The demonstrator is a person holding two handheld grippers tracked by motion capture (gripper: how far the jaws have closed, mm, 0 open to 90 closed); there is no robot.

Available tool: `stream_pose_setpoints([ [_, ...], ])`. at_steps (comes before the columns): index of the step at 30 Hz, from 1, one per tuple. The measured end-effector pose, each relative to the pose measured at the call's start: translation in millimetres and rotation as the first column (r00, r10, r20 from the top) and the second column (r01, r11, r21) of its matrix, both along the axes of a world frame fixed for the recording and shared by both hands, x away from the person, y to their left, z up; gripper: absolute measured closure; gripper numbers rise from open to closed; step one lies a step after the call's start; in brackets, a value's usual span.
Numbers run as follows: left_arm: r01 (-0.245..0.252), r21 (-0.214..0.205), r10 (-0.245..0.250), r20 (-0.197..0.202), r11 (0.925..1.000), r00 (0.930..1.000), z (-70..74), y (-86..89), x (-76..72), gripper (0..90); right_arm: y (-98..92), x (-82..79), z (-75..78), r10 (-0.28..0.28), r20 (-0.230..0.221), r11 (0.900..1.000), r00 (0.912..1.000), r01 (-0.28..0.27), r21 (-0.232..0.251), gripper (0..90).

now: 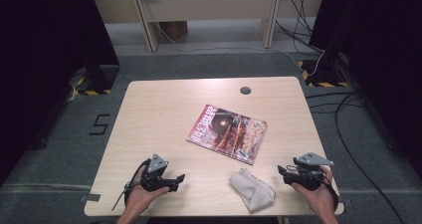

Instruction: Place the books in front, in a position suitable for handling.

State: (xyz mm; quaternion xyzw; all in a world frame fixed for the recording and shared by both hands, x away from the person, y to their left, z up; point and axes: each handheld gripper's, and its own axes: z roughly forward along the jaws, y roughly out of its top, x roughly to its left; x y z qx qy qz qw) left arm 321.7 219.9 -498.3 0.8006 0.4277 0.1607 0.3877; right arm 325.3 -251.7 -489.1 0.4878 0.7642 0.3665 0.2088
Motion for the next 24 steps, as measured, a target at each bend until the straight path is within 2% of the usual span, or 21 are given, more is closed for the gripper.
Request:
stream_pose_setpoints([
  [6,-0.001,-0.001,0.001,0.002,1.0,1.0,0.1,0.4,0.1,17.9,5.6,-2.2,2.2,0.026,0.005,0.9996,0.9996,-0.026,0.008,32.0],
  [12,-0.002,0.0,0.002,0.003,1.0,1.0,0.3,0.4,0.0,17.9,20.4,-7.1,4.9,0.1,0.007,0.9949,0.995,-0.1,-0.01,32.4],
  [15,-0.005,-0.001,0.005,0.004,1.0,1.0,0.4,0.9,0.2,17.9,27.8,-9.4,6.1,0.141,0.004,0.9899,0.99,-0.141,-0.014,32.4],
  [19,-0.006,0.0,0.006,0.003,1.0,1.0,0.4,1.0,0.2,17.9,35.6,-13.0,8.8,0.176,0.008,0.9842,0.9843,-0.177,0.014,32.4],
  [24,-0.006,0.001,0.006,0.004,1.0,1.0,0.3,0.9,0.2,17.9,47.6,-19.4,11.0,0.243,0.017,0.9696,0.9699,-0.243,0.028,32.4],
])
